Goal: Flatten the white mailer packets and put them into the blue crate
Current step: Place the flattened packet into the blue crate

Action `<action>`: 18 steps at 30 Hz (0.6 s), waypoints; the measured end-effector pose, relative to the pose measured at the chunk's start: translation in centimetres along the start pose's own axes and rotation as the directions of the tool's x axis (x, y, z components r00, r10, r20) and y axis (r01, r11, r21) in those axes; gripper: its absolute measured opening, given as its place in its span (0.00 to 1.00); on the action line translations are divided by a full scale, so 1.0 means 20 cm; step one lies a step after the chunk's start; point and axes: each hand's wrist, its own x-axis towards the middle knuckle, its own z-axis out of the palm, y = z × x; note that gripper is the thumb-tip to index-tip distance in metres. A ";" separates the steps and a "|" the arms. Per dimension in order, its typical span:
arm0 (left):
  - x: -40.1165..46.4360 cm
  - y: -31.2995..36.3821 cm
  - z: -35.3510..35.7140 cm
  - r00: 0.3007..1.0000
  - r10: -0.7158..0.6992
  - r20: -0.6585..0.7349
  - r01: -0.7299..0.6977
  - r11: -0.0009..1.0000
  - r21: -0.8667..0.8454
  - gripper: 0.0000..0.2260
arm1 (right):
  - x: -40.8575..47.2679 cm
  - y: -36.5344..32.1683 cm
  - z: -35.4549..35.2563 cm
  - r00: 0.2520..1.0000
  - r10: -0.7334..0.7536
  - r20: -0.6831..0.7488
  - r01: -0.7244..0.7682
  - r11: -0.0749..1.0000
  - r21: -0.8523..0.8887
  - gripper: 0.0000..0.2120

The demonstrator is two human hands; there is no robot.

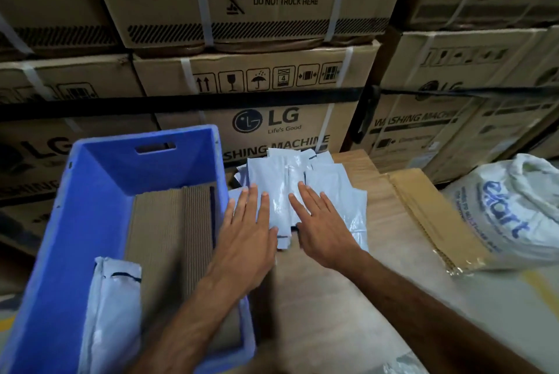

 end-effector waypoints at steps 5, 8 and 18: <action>0.18 0.41 0.25 0.997 -0.032 0.069 0.035 0.998 -0.043 0.28 | -0.08 0.51 0.13 0.994 0.003 0.112 -0.002 1.000 -0.013 0.34; 0.28 0.59 0.48 0.974 -0.115 0.195 0.121 0.992 -0.020 0.30 | -0.04 0.75 0.22 0.989 -0.039 0.144 0.041 0.999 -0.016 0.35; 0.58 1.00 1.06 0.816 -0.464 0.345 0.509 0.859 -0.050 0.43 | 0.25 1.18 0.43 0.912 -0.255 0.322 0.276 0.961 -0.021 0.36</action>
